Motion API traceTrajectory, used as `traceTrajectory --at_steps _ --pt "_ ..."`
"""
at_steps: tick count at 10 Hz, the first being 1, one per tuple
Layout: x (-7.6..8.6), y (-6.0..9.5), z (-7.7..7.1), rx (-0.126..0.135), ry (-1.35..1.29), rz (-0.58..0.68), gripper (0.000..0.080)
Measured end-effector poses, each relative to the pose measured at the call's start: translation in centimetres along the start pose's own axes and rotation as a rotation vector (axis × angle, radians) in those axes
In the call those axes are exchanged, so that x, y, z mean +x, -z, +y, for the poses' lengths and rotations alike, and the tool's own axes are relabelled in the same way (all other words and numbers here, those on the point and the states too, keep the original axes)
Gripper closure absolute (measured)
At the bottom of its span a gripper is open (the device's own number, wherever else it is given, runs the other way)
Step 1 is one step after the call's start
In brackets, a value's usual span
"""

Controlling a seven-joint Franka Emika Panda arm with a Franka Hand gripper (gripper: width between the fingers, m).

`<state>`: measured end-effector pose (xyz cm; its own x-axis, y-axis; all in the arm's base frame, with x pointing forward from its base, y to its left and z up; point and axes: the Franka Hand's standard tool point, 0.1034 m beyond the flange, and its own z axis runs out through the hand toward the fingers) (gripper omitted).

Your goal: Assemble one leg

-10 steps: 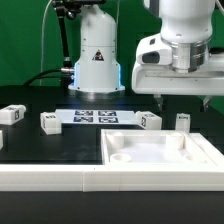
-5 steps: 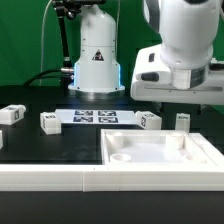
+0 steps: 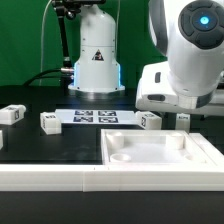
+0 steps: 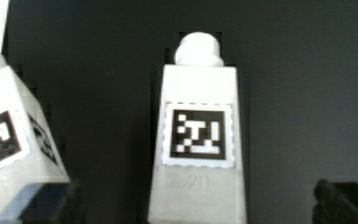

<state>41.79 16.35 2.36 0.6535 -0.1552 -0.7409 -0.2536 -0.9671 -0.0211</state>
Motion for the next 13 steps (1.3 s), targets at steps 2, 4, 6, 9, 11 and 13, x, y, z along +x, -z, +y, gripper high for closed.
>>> traceTrajectory --at_steps 2,4,6,9,11,13 --pt "0.2 -1.4 -0.5 -0.010 0.000 0.009 0.0151" --pt "-0.1 -2.6 -0.4 -0.024 0.000 0.001 0.0151" --pt "-0.3 -3.1 0.0 -0.028 -0.006 -0.008 0.0181" --pt "-0.3 -3.0 0.0 -0.028 -0.005 -0.007 0.0360" --pt "-0.3 -3.0 0.0 -0.028 -0.005 -0.007 0.0509" --pt "-0.3 -3.0 0.0 -0.028 -0.005 -0.007 0.0509"
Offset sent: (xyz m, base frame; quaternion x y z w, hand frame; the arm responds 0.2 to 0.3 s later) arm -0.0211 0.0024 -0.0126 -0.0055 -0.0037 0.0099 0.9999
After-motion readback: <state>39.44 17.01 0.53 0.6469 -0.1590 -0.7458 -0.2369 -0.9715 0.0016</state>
